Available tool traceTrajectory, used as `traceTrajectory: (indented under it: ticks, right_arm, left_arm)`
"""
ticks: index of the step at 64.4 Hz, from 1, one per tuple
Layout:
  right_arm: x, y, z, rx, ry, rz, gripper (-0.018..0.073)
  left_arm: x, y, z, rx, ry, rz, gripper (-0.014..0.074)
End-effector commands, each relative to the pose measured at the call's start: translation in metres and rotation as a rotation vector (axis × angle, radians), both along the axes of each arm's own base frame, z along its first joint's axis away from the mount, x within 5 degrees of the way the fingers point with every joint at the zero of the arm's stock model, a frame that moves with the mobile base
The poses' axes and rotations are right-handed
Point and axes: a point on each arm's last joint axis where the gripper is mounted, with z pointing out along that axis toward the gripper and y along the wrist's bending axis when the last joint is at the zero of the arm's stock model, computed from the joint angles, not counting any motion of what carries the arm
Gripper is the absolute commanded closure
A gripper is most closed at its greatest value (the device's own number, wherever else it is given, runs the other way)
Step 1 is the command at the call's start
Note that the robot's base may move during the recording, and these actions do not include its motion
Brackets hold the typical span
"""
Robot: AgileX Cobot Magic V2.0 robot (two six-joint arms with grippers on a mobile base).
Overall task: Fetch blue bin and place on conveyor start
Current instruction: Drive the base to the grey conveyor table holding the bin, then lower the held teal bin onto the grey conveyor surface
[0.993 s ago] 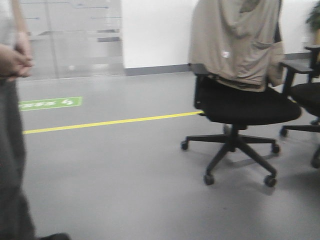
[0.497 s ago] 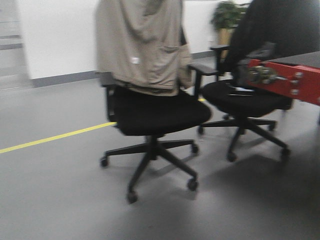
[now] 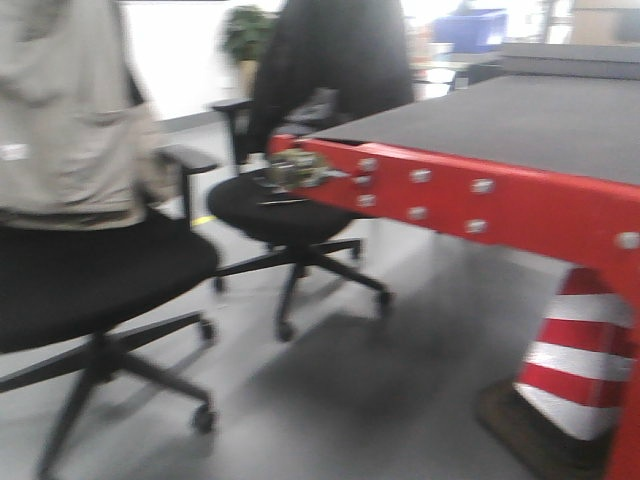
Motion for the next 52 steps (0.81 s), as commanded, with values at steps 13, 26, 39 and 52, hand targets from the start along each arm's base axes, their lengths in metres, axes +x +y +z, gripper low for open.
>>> traceTrajectory:
  ticks: [13,26,39,52]
  right_arm:
    - [-0.0024,-0.0005,0.01,0.013,-0.078,0.007,0.0712]
    - [-0.0024,-0.0005,0.01,0.013,-0.078,0.007,0.0712]
    - [-0.0024,-0.0005,0.01,0.013,-0.078,0.007,0.0712]
    - [-0.0024,-0.0005,0.01,0.013,-0.078,0.007,0.0712]
  left_arm:
    - [-0.0034,-0.0024,0.0092,-0.045,-0.064,-0.024,0.0708]
    - [-0.0034,-0.0024,0.0092,-0.045,-0.064,-0.024,0.0708]
    - [-0.0034,-0.0024,0.0092,-0.045,-0.064,-0.024,0.0708]
    - [-0.0034,-0.0024,0.0092,-0.045,-0.064,-0.024,0.0708]
